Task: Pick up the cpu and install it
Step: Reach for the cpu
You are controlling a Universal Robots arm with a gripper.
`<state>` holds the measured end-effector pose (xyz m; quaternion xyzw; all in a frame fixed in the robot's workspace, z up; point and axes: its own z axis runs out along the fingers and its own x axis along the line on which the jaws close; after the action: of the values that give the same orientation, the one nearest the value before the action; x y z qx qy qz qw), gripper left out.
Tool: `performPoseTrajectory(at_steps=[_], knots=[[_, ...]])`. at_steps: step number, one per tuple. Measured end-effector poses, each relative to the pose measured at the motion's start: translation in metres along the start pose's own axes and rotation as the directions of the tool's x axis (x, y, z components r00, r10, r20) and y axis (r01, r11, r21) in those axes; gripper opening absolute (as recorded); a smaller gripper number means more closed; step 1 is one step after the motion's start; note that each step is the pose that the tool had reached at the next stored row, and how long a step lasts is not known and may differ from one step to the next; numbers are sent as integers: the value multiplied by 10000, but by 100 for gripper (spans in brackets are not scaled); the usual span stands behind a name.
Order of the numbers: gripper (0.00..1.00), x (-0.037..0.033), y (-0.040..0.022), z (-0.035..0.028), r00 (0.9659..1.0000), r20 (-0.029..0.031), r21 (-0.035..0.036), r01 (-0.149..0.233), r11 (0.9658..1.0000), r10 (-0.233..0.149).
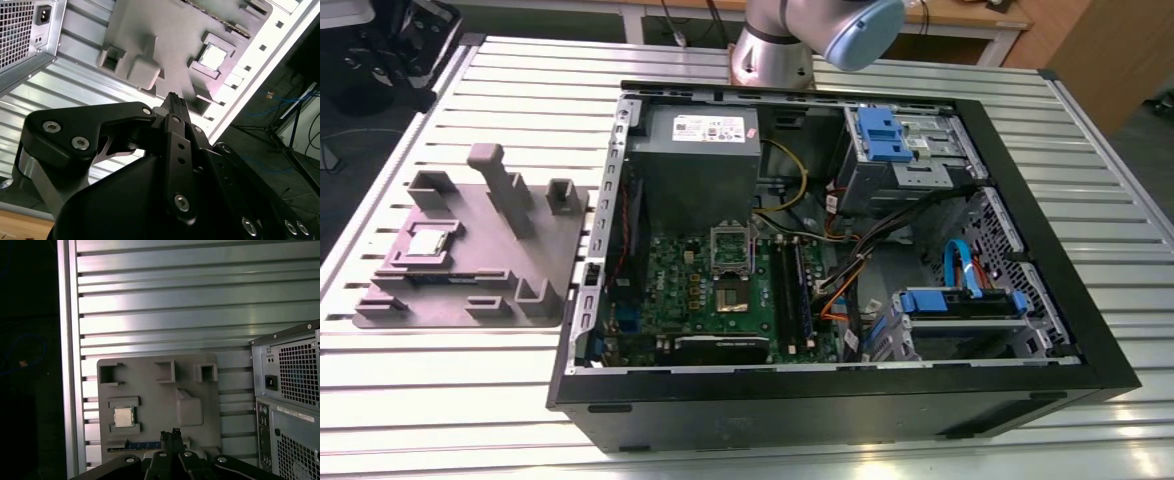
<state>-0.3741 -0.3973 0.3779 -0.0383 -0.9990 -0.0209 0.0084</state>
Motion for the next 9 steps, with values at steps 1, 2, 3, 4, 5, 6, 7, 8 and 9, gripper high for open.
performPoseTrajectory(at_steps=[1, 2, 3, 4, 5, 6, 7, 8, 9], knots=[[10, 22, -1, 1, 10000, -1, 0, 0, 10000, 0], [10, 44, -3, 2, 10000, -1, 0, 0, 10000, 0], [10, 65, -5, 3, 10000, -1, 0, 0, 10000, 0], [10, 86, -6, 4, 10000, -1, 0, 0, 10000, 0], [10, 106, -8, 5, 10000, -1, 0, 0, 10000, 0], [10, 125, -9, 6, 10000, -1, 0, 0, 10000, 0], [10, 145, -11, 7, 10000, 0, 0, 0, 10000, 0], [10, 162, -13, 7, 10000, 0, 0, 1, 10000, -1], [10, 181, -14, 8, 10000, -1, 0, 1, 10000, -1]])
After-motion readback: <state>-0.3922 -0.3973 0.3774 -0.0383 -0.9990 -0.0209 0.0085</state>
